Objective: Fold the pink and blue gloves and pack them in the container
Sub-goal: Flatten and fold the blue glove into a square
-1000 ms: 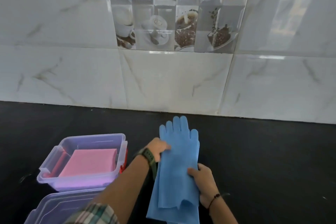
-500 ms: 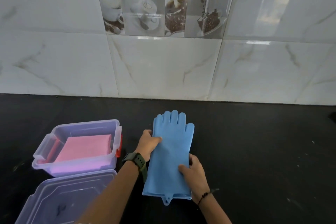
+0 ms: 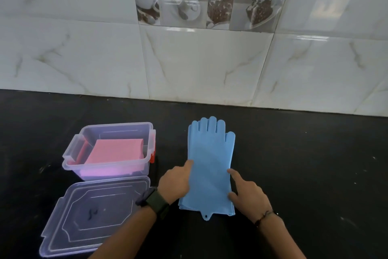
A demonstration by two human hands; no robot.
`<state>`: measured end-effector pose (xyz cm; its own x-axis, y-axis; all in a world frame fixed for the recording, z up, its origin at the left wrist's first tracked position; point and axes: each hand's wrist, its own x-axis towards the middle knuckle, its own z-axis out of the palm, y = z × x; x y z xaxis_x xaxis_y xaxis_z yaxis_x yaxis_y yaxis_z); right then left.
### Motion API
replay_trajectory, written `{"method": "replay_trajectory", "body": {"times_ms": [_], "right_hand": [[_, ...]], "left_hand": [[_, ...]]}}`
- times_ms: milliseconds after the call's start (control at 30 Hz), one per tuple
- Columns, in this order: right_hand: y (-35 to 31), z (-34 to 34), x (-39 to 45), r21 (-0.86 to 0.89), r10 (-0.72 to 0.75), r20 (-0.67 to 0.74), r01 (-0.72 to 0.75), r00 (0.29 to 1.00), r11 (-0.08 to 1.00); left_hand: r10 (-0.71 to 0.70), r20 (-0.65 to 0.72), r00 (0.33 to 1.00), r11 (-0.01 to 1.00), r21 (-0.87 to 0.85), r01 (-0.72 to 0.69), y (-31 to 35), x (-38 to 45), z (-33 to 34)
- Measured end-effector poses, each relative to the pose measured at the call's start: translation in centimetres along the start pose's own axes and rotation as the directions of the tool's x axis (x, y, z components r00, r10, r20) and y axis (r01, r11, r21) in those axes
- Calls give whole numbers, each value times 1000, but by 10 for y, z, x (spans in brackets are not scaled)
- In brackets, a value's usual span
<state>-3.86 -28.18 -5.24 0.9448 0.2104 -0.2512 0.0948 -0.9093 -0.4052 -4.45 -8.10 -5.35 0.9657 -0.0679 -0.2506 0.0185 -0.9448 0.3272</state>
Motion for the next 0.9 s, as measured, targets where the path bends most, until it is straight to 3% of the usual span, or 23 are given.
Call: {"method": "replay_trajectory", "body": {"times_ms": [100, 200, 300, 400, 467, 500, 567, 667, 733, 800, 900], "right_hand": [[16, -5, -3, -251, -269, -48, 250, 962, 935], [36, -6, -1, -554, -624, 2, 520, 782, 650], [43, -10, 10, -638, -783, 65, 629, 619, 444], [35, -12, 20, -615, -846, 24, 675, 533, 408], [28, -8, 23, -452, -815, -96, 704, 572, 547], [27, -6, 23, -301, -761, -185, 701, 622, 646], [29, -5, 20, 47, -580, -295, 617, 760, 785], [33, -10, 16, 453, -365, -345, 494, 865, 742], [28, -13, 23, 527, -246, -353, 409, 903, 745], [20, -14, 37, 492, -124, -371, 308, 920, 814], [7, -19, 56, 441, 38, -221, 65, 975, 895]], "left_hand": [[137, 75, 988, 974, 168, -148, -5, -15, 2], [257, 110, 960, 929, 245, -277, -9, -25, 8], [369, 3, 929, 848, 409, -338, -15, -23, 9], [556, -147, 818, 755, 502, -423, -16, -17, 10], [591, -192, 783, 753, 480, -450, -14, -15, 11], [559, -189, 807, 803, 366, -470, -12, -15, 12], [422, -213, 881, 895, -59, -443, -9, -18, 15], [158, -301, 941, 760, -571, -310, -2, -19, 14], [23, -262, 965, 657, -723, -212, 7, -14, 12], [-141, -270, 952, 652, -749, -116, 16, -1, 7], [-311, -150, 938, 597, -799, 70, 22, 16, 1]]}}
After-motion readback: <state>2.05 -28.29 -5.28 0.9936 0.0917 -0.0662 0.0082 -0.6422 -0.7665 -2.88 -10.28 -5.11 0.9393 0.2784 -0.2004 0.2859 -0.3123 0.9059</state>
